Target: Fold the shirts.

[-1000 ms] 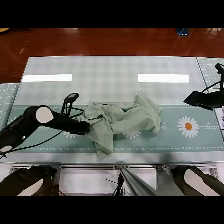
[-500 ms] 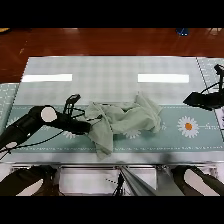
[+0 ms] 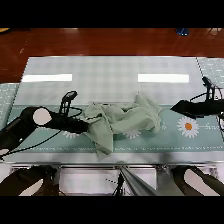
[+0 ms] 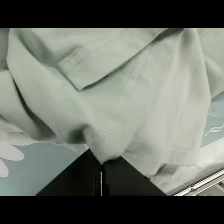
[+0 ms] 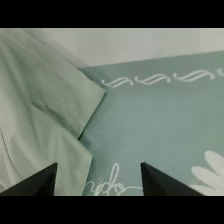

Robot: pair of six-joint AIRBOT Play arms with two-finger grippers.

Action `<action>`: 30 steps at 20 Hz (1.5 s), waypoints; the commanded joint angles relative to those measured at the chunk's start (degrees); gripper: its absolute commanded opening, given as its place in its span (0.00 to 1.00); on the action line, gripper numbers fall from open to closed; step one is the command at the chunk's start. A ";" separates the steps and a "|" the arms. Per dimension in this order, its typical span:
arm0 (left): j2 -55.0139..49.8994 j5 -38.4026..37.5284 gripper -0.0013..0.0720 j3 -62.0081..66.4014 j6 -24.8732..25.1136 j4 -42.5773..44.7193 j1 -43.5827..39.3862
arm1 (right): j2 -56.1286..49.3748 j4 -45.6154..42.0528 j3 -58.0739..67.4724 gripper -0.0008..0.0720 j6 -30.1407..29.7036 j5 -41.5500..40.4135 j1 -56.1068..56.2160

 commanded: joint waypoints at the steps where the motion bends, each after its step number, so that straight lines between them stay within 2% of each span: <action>1: 1.29 -1.49 0.05 -0.02 0.07 0.20 0.04 | 0.02 5.27 -6.38 0.83 -1.73 -0.13 0.02; 4: 1.29 -1.84 0.05 -0.02 0.09 0.20 0.04 | 0.02 8.52 -10.43 0.83 -3.13 0.81 0.02; 10: 1.29 -1.77 0.05 0.00 0.07 0.15 0.04 | 0.02 15.54 -18.01 0.80 -4.26 -3.17 0.02; 11: 1.29 -1.60 0.05 0.00 0.07 0.15 0.04 | 0.02 16.79 -19.41 0.75 -4.66 -4.04 0.07; 12: 1.29 -1.09 0.05 0.00 0.04 0.13 0.04 | 0.02 17.49 -20.52 0.66 -4.68 -5.51 1.01; 15: 1.27 -0.24 0.05 0.74 -0.09 0.00 0.04 | 0.02 19.71 -21.55 0.61 -4.59 -12.15 10.08; 16: 1.27 -0.24 0.05 1.22 -0.07 0.04 0.04 | 0.04 21.57 -21.53 0.56 -4.61 -15.39 13.81; 18: 1.33 -0.39 0.05 2.62 -0.09 0.81 0.07 | 0.04 22.99 -20.55 0.08 -4.59 -17.97 17.90; 21: 2.82 -2.12 0.05 8.02 -0.09 3.28 0.87 | 1.60 22.29 -14.53 0.06 -5.35 -8.90 15.30; 23: 5.84 -3.43 0.05 14.05 -0.09 5.51 3.19 | 5.55 23.12 -7.72 0.06 -5.31 -1.33 11.17; 25: 9.60 -5.64 0.05 21.92 -0.09 7.91 6.91 | 11.23 23.61 0.55 0.06 -4.39 2.73 6.91; 30: 18.45 -7.48 0.05 41.70 -0.09 12.24 19.23 | 23.50 22.73 20.35 0.06 1.70 -1.70 -2.23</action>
